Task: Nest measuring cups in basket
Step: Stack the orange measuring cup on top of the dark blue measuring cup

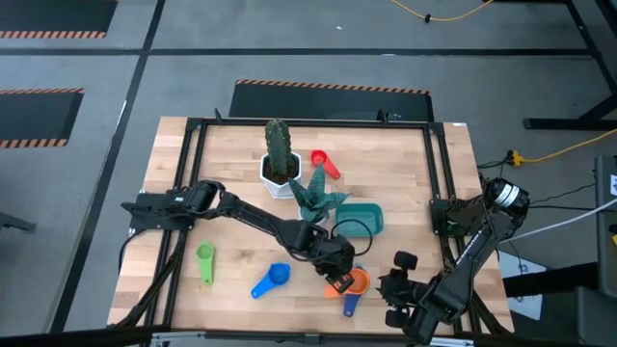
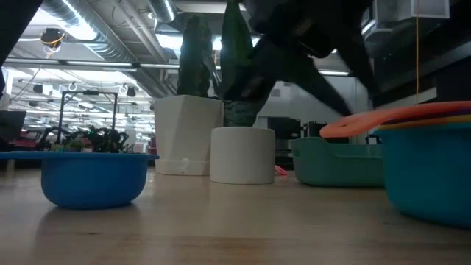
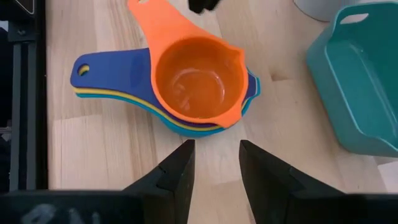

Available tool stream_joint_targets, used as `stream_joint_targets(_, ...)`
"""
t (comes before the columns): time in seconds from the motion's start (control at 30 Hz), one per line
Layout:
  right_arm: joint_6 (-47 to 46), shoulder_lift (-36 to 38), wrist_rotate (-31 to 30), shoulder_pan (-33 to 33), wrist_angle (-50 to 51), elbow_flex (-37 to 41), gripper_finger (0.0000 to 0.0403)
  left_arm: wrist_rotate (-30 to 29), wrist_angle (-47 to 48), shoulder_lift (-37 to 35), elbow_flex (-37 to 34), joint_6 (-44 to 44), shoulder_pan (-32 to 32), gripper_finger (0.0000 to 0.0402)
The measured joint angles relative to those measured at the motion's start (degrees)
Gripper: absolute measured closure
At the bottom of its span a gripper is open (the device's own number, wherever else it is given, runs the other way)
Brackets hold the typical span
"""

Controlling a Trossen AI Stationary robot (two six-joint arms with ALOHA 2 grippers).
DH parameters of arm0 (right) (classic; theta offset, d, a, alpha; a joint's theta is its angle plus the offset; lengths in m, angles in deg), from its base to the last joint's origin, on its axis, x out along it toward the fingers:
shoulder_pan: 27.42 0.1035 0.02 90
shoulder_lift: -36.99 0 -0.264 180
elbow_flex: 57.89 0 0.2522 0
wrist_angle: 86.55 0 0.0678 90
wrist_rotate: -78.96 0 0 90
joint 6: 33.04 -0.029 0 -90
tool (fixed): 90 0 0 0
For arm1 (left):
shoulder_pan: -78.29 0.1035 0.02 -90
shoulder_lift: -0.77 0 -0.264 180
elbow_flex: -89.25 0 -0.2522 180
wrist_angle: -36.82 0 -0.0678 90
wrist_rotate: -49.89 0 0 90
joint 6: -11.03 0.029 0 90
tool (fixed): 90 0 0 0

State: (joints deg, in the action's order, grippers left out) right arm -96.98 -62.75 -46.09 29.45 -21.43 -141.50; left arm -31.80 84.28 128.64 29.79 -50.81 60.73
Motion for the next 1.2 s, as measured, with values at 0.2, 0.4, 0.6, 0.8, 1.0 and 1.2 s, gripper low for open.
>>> stream_joint_targets(0.2,-0.1,-1.9,2.2,0.1,-1.9,0.0,0.0273,-2.8,9.4,0.0,0.0,4.4,-1.7,0.0310)
stream_joint_targets(0.4,0.0,-6.1,6.0,0.1,-7.3,0.0,0.0273,-8.3,10.7,0.0,0.0,4.6,-3.3,0.0310)
stream_joint_targets(0.6,0.0,-8.5,6.2,0.1,-11.5,0.0,0.0273,-11.0,9.7,0.1,0.0,4.6,-4.3,0.0310)
stream_joint_targets(0.8,1.8,-8.7,6.2,-0.5,-14.5,0.0,0.0273,-10.8,7.5,0.6,-0.1,4.5,-4.6,0.0310)
stream_joint_targets(1.0,4.4,-8.7,6.2,-2.2,-16.1,0.0,0.0273,-10.1,4.9,1.4,-0.1,4.5,-4.6,0.0310)
stream_joint_targets(1.2,6.0,-8.7,6.4,-4.7,-17.4,0.0,0.0273,-10.1,-0.2,1.3,-0.1,4.5,-4.9,0.0310)
